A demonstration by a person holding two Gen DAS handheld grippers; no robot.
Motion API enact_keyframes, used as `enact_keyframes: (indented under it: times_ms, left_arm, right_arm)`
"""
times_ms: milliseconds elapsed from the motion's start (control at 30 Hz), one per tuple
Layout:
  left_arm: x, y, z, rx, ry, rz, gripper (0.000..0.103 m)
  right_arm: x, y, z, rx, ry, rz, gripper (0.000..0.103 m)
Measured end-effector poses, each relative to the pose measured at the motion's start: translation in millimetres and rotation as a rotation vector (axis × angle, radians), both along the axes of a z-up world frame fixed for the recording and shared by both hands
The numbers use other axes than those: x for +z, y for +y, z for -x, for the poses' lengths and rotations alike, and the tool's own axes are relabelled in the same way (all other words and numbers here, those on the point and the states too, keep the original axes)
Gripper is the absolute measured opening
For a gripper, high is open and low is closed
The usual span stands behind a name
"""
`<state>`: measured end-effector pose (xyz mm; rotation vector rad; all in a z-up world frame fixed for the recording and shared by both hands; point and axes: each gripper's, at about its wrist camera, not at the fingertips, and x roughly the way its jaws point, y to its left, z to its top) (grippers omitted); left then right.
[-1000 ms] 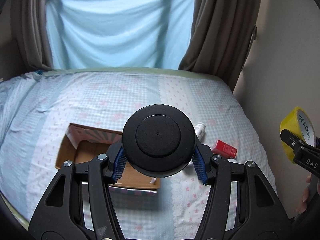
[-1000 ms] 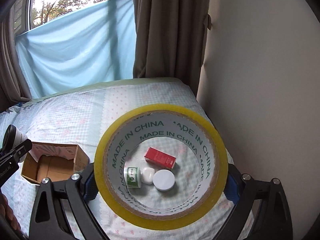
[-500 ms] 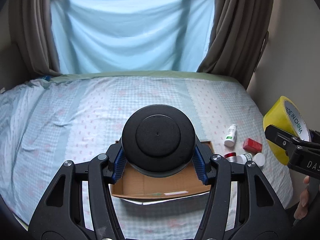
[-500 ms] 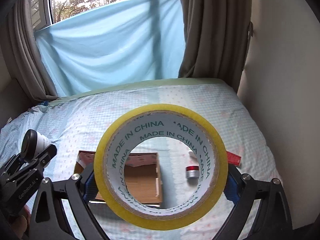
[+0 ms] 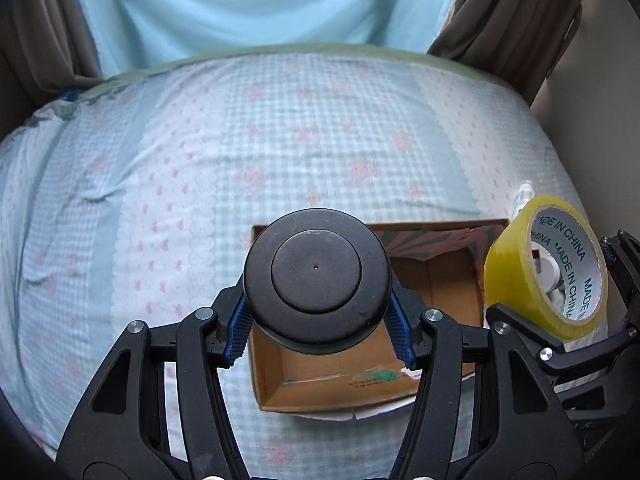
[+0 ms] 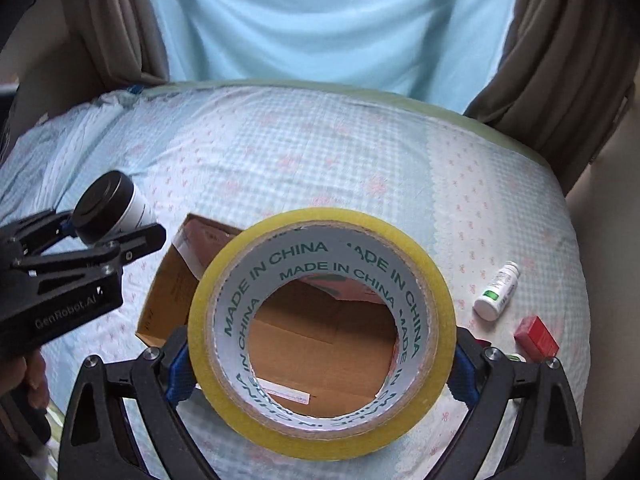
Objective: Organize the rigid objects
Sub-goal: 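Carry the black jar and tape roll into the cardboard box and release both, then withdraw both tools from the box and move back to the items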
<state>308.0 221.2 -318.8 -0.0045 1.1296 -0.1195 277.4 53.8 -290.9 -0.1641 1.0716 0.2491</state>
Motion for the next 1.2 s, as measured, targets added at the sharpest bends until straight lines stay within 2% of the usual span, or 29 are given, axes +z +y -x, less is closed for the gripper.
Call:
enact_keyframes:
  times_ms: [133,267,367,467,567,600,633,667,700,733,800,867,967,1100,1200]
  left_arm:
    - [-51.6,-9.5,-24.6,-0.024,0.134,-0.022,0.053]
    - [-93.0,-20.7,-42.3,-0.049,0.23,-0.032,0.053]
    - [-108.6,-27.8,-49.6,-0.054,0.261,-0.032,0.053]
    - [-112.2,-31.6,-53.7,-0.06,0.265,-0.032,0.053]
    - [-107.9,-31.4,-57.6,-0.059,0.257,0.011,0.054]
    - [-104.4,-31.7,-57.4,-0.062,0.252,0.025,0.059]
    - [-101.0,-33.2,-59.0,-0.064,0.249,0.021,0.088]
    - [-97.7,-35.1,-59.1,-0.069,0.246,0.012,0.102]
    - [-94.9,-36.4,-58.5,-0.075,0.236,0.011,0.103]
    - [-93.3,-36.5,-58.1,-0.08,0.234,0.01,0.103]
    - [-90.1,-35.4,-57.0,-0.076,0.229,0.003,0.103]
    - [-86.9,-31.3,-54.7,-0.066,0.23,0.02,0.103]
    - [-80.5,-25.4,-48.0,-0.04,0.226,0.043,0.103]
    - [-65.1,-19.5,-36.4,-0.023,0.201,0.054,0.103]
    - [-49.1,-15.3,-26.5,-0.017,0.175,0.058,0.103]
  right_arm:
    - [-51.0,11.6,-16.5,0.097,0.094,0.04,0.096]
    - [-103.1,17.2,-26.5,0.171,0.208,0.066,0.096]
    - [-130.8,18.4,-29.9,0.226,0.26,0.07,0.096]
    - [-144.8,15.7,-30.4,0.243,0.282,0.041,0.096]
    - [-145.7,11.6,-30.1,0.235,0.266,0.008,0.096]
    - [-146.2,9.7,-31.1,0.23,0.267,-0.005,0.096]
    - [-146.6,7.9,-32.4,0.226,0.269,-0.013,0.097]
    - [-146.3,6.7,-32.9,0.224,0.266,-0.019,0.097]
    - [-145.6,5.8,-33.2,0.224,0.258,-0.02,0.097]
    - [-143.6,4.8,-32.0,0.225,0.24,-0.017,0.103]
    - [-133.7,3.2,-27.3,0.238,0.16,-0.011,0.103]
    - [-126.9,3.8,-23.0,0.262,0.118,0.016,0.103]
    - [-123.5,3.3,-18.8,0.262,0.126,0.05,0.103]
    - [-113.8,-4.2,-16.0,0.219,0.173,0.033,0.103]
    - [-98.8,-10.2,-9.5,0.191,0.17,0.026,0.103]
